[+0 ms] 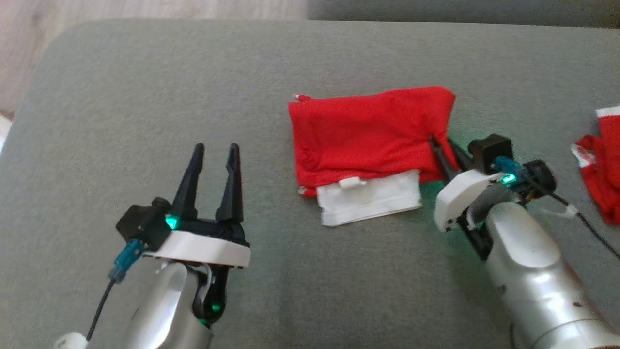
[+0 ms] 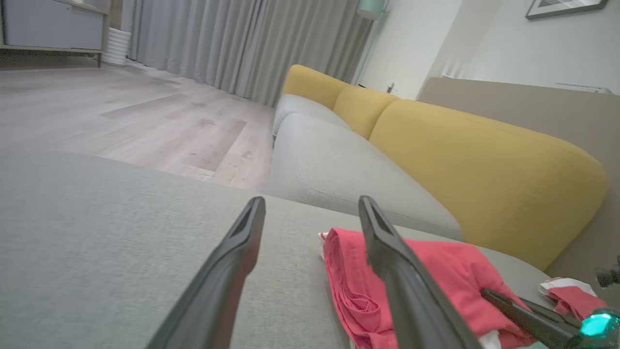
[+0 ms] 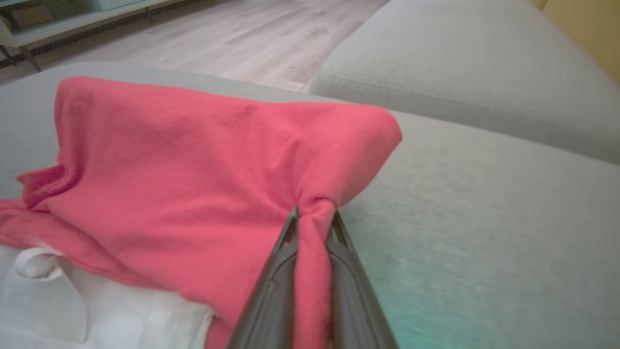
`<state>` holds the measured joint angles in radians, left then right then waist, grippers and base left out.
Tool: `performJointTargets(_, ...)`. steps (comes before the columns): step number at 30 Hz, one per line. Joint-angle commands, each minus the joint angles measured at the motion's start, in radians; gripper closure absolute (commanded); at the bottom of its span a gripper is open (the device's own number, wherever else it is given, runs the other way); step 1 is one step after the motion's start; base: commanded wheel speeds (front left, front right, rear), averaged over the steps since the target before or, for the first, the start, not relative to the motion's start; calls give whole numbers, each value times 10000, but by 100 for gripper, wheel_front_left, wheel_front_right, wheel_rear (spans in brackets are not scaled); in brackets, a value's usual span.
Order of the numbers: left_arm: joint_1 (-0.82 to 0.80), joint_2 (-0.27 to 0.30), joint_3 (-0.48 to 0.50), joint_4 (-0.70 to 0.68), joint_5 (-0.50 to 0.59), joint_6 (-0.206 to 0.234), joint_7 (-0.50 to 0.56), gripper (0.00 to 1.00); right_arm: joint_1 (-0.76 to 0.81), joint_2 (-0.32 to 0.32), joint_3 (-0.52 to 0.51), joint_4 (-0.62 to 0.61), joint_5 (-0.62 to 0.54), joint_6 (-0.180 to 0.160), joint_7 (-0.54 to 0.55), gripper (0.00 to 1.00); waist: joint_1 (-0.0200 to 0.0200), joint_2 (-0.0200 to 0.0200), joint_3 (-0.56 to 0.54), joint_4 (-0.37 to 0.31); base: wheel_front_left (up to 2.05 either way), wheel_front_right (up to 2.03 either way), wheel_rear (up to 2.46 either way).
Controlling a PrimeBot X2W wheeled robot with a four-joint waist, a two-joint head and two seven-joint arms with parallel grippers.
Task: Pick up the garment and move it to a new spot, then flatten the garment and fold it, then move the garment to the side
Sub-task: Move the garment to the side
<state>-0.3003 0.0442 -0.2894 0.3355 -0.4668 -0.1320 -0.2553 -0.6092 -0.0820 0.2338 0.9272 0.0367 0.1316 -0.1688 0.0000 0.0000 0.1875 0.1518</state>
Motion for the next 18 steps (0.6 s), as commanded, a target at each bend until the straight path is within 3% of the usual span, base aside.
performJointTargets(1,-154,61,253,-345,18,14,-65,0,-368,-87,162,-331,-85,-9,-177,100,0,0,-115,-232,0,0,0)
performJointTargets(9,-179,61,-136,-583,-20,14,-65,0,-614,-1349,806,-1407,-542,-9,69,100,0,0,-113,-1459,0,0,0)
performJointTargets(18,-632,61,-515,-916,16,14,-65,0,-895,-3940,1297,-2814,222,-9,904,100,0,0,501,-2522,0,0,0)
